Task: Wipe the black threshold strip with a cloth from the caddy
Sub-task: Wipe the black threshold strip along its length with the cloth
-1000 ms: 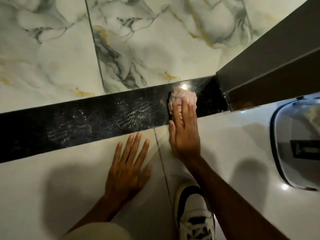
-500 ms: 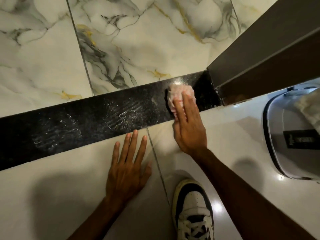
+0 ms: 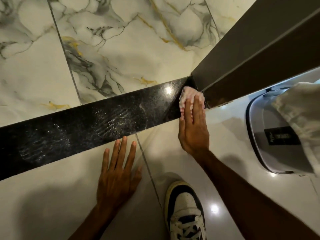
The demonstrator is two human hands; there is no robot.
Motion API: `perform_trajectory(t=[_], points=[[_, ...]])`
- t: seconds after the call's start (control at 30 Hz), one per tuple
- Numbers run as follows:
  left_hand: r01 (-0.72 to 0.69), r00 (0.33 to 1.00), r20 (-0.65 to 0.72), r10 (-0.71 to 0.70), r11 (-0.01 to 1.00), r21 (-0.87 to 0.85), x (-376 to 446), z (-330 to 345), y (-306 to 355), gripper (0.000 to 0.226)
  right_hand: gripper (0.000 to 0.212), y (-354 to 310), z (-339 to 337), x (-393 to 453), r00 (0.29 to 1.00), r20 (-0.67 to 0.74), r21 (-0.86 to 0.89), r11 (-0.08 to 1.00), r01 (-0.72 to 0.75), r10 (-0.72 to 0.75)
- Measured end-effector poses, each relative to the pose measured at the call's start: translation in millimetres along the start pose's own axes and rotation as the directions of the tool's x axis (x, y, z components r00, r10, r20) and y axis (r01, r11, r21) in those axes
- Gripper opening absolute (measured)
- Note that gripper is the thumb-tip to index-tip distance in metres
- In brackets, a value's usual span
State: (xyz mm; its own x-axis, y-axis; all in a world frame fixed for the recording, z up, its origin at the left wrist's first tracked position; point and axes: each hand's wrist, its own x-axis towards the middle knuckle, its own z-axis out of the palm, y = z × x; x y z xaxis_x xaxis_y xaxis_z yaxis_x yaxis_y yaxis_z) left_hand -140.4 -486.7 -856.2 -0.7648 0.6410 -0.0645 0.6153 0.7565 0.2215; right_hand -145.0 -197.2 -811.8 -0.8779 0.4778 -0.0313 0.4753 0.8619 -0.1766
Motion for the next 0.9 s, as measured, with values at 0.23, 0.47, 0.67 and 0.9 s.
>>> perform_trajectory(t=[0.23,0.47,0.67,0.9], points=[[-0.021,0.999,-0.025,0.021,1.000,0.009,-2,8,-3,0.073,0.066,-43,26,35,0.998,-0.025,0.005,0.998,0.056,-0.056],[0.006,1.000,-0.028,-0.006,1.000,0.001,-2,1,0,0.070,0.052,-15,16,-30,0.997,-0.042,0.084,0.995,0.062,-0.059],[0.036,0.998,-0.052,-0.037,0.999,-0.024,-9,3,-4,0.070,0.062,-92,35,38,0.987,-0.061,0.217,0.963,0.160,-0.150],[0.084,0.996,-0.002,-0.084,0.996,-0.025,-50,-14,-18,0.069,0.059,-57,24,-66,0.989,0.035,0.038,0.989,0.144,-0.146]])
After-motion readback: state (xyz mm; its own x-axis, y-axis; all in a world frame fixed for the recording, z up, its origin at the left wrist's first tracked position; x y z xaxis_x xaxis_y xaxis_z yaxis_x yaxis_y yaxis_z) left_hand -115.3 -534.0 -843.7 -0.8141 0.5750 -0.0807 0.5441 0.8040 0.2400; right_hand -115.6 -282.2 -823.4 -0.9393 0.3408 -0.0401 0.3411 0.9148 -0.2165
